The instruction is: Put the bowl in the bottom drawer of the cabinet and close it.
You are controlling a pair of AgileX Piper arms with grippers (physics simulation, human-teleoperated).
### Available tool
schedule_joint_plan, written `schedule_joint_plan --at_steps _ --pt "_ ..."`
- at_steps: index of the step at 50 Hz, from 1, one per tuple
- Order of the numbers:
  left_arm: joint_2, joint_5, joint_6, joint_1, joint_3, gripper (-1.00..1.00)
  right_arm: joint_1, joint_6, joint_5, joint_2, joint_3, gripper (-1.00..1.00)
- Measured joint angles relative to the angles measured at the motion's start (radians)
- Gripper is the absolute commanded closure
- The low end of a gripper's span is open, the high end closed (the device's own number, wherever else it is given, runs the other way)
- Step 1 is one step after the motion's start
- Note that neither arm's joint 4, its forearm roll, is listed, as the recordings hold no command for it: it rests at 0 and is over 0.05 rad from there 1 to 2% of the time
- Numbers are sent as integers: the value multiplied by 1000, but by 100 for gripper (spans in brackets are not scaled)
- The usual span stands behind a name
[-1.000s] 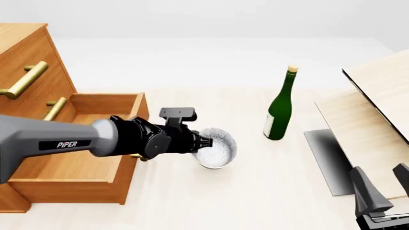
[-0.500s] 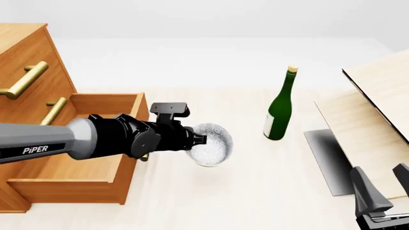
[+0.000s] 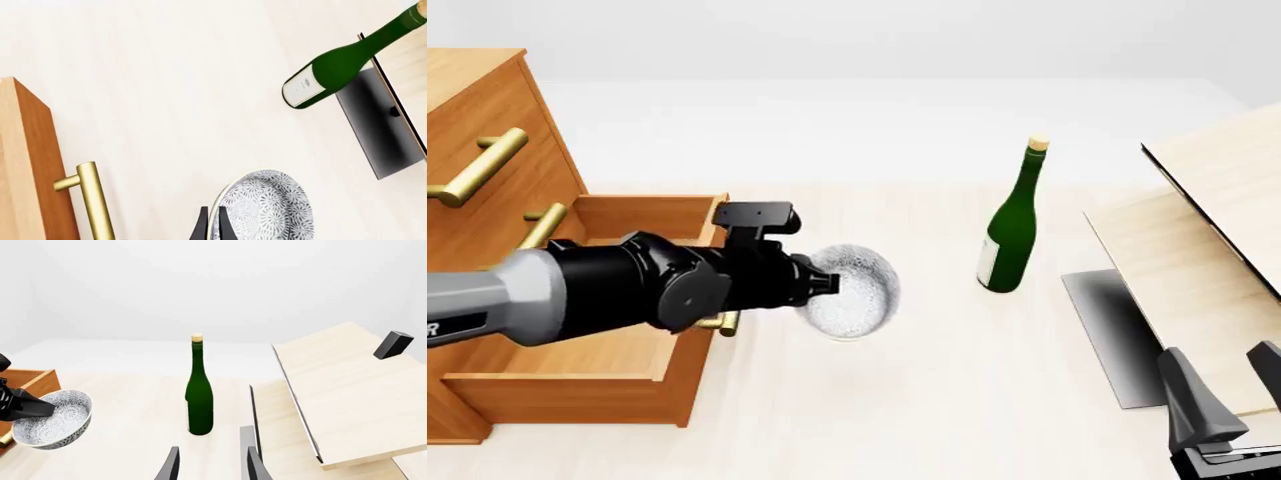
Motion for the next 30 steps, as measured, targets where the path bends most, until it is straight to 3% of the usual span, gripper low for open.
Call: schedule_joint_plan --at_steps 30 --pt "-115 23 31 48 46 100 0 0 0 0 0 -100"
